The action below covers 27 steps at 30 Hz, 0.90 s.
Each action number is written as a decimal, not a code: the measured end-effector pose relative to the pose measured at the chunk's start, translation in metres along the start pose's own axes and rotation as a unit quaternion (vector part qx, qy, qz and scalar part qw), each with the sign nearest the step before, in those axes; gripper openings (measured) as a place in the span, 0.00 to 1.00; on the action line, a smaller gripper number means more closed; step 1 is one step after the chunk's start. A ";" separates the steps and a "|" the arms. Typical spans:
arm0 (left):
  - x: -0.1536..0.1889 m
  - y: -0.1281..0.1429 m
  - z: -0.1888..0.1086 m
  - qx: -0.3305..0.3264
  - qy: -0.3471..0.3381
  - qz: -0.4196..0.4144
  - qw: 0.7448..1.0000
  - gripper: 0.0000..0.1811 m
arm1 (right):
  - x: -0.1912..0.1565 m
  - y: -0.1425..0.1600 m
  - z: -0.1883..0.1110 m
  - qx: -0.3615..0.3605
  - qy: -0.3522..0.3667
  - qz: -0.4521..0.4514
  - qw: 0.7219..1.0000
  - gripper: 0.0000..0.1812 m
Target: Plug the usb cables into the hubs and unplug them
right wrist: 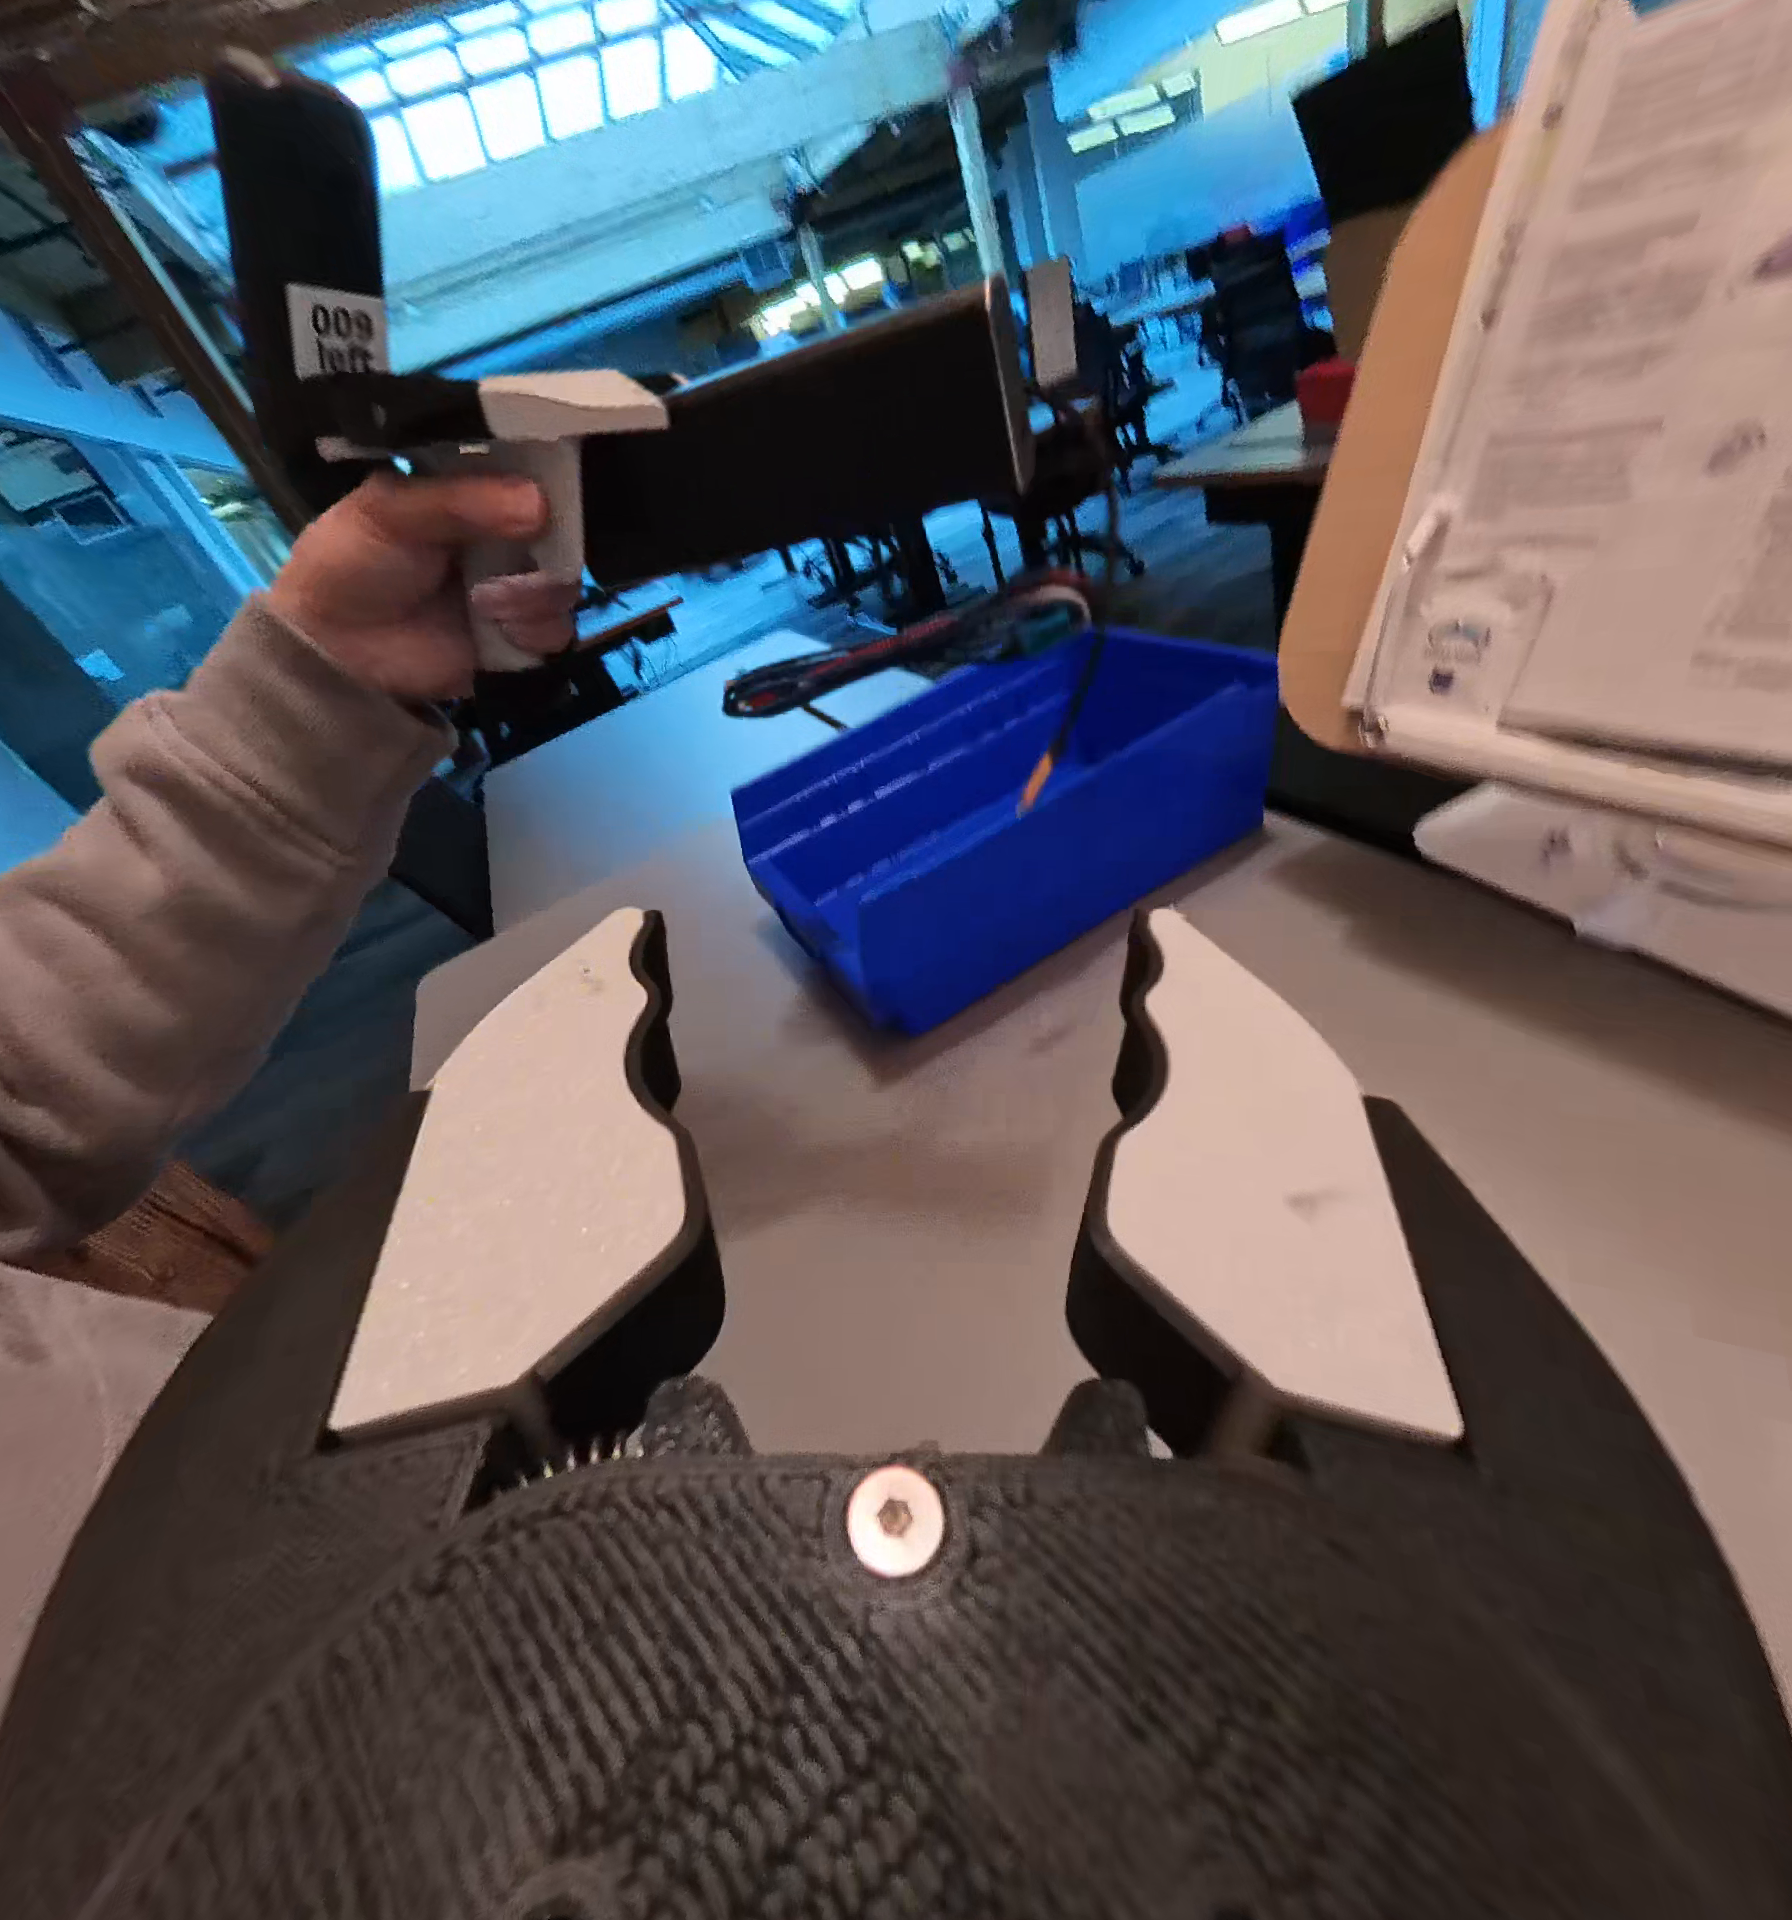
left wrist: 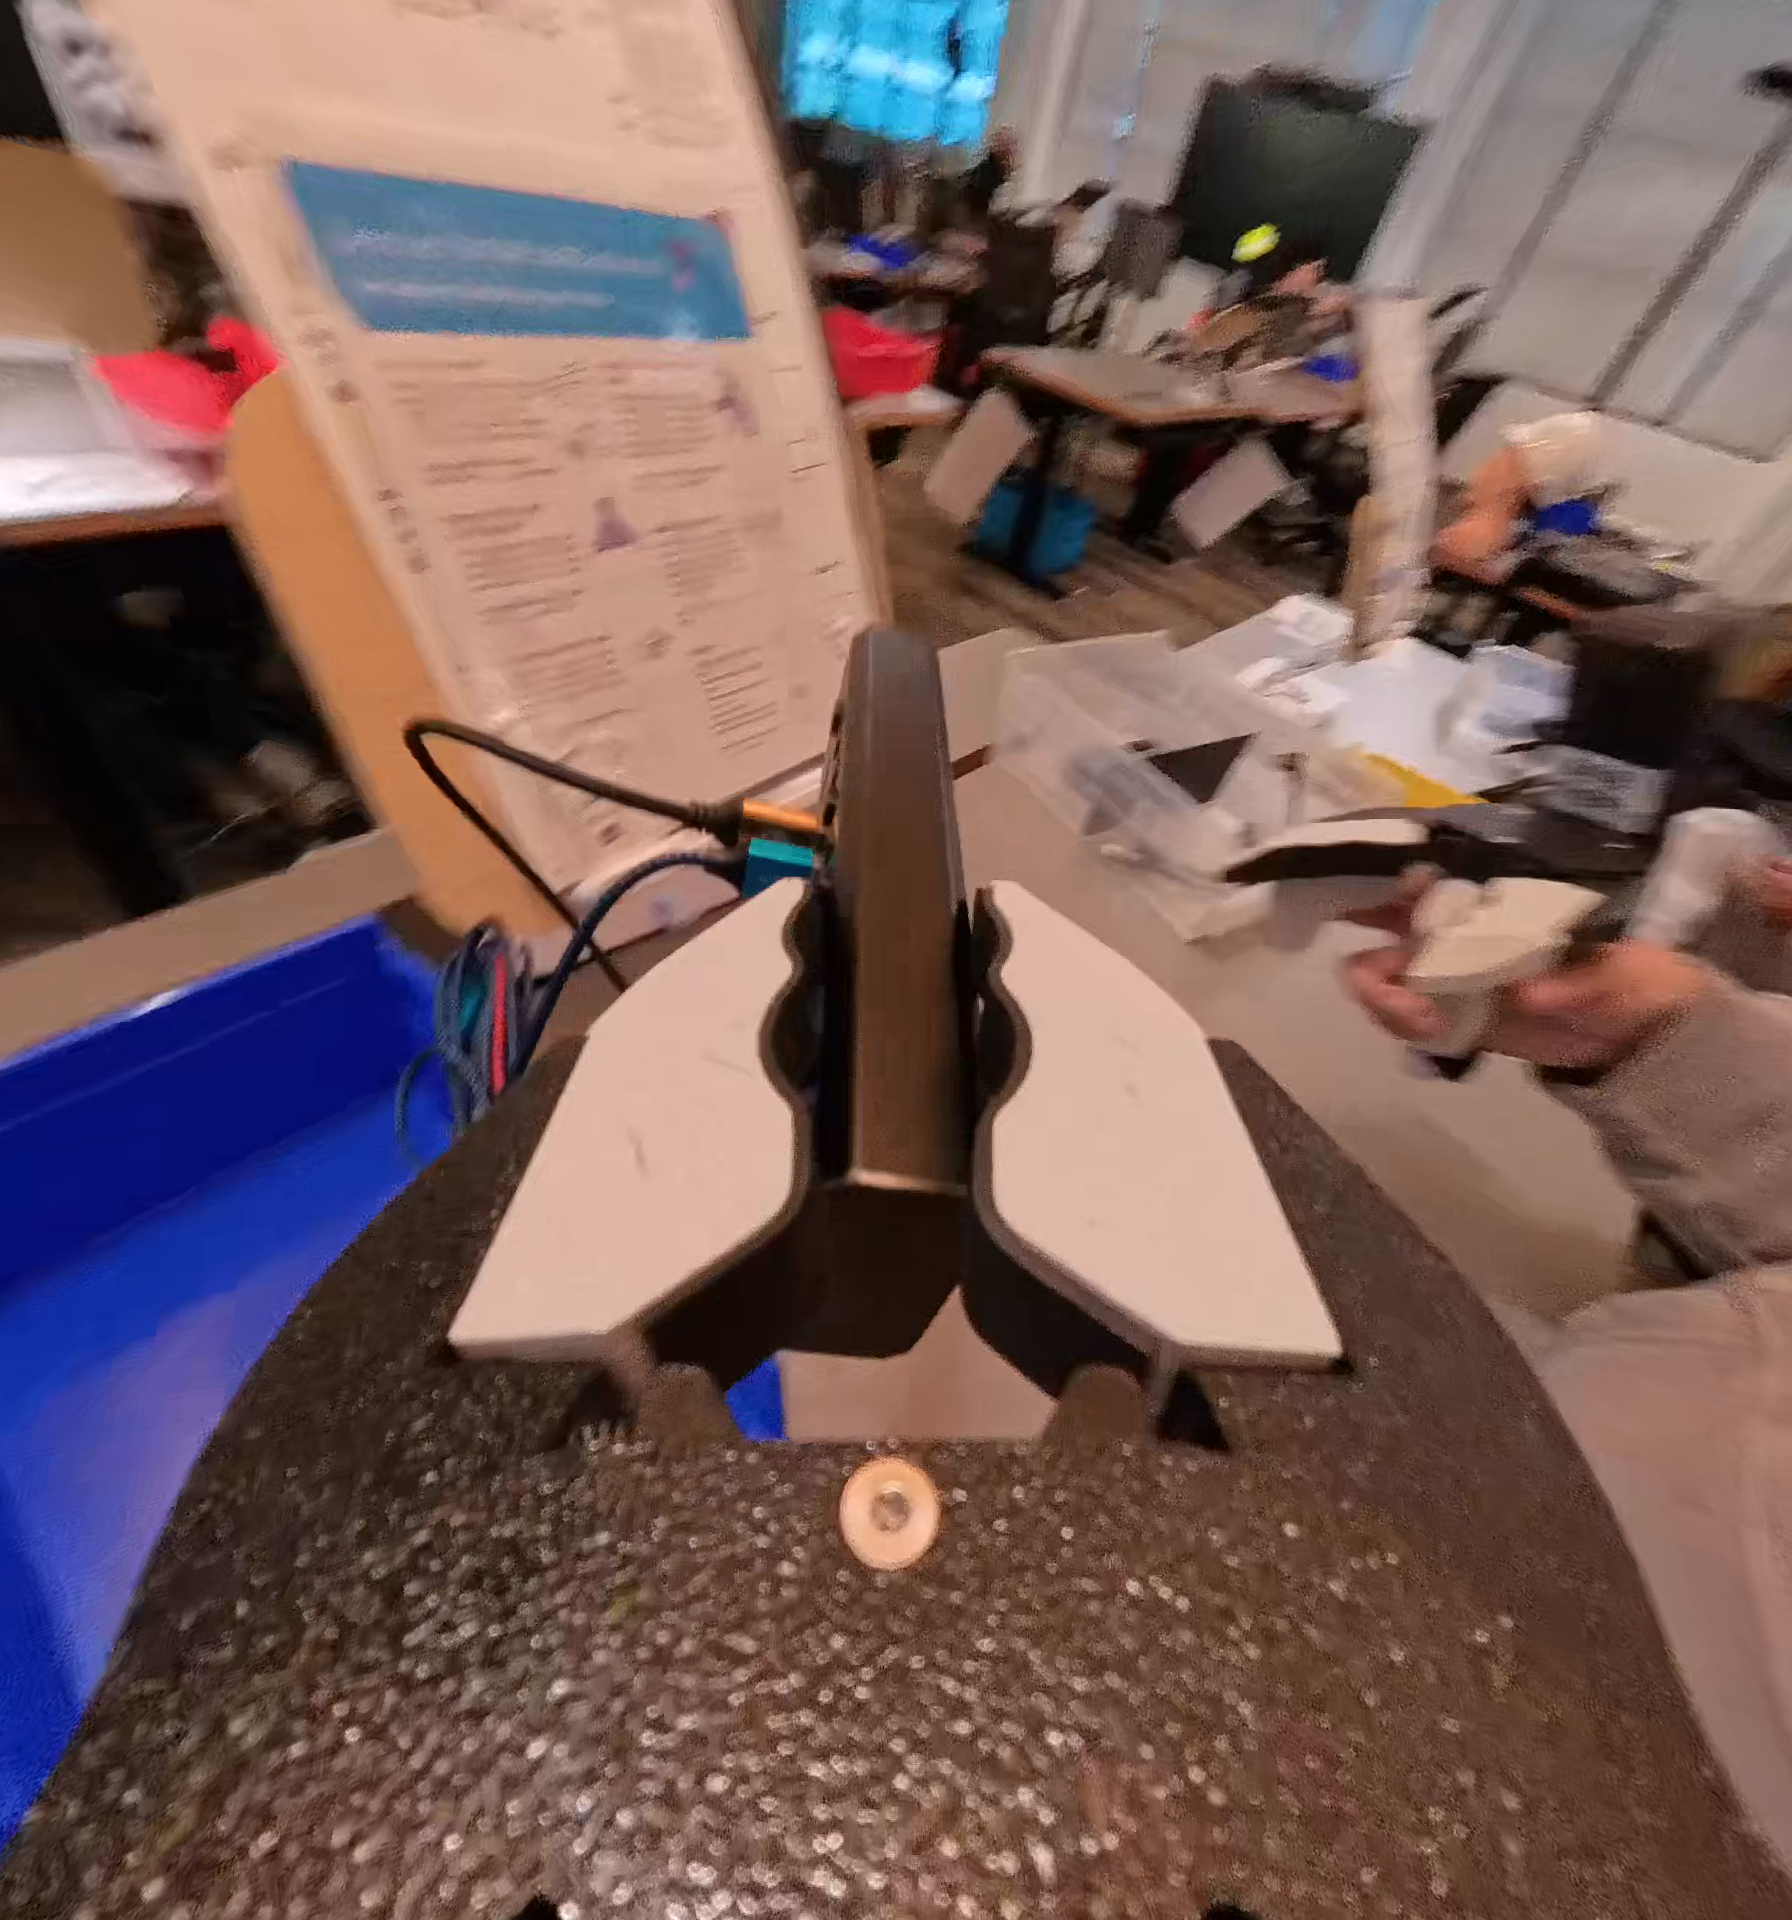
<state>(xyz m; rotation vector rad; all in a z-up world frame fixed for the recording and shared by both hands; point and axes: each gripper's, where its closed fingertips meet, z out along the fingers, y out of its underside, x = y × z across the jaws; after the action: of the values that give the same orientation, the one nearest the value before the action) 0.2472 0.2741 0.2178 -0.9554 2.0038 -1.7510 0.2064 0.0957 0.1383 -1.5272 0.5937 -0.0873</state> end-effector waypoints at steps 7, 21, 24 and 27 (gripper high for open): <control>0.095 0.035 0.033 -0.022 0.175 0.011 0.984 0.14 | -0.019 -0.022 0.038 0.122 -0.176 0.117 0.970 0.37; 0.106 0.082 0.060 0.062 0.180 0.049 0.981 0.12 | -0.029 -0.030 0.006 0.153 -0.142 0.034 0.977 0.16; 0.102 0.080 0.070 0.041 0.067 0.154 0.985 0.28 | -0.009 -0.034 0.008 0.106 -0.047 0.042 0.992 0.16; 0.106 0.103 0.089 -0.063 -0.002 0.243 0.968 0.36 | 0.001 -0.031 0.012 0.076 0.030 0.019 0.996 0.16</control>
<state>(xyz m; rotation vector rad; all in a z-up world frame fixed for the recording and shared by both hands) 0.1976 0.1399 0.1208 -0.4404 2.1365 -1.3642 0.2212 0.1043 0.1666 -1.3683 0.6494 -0.1476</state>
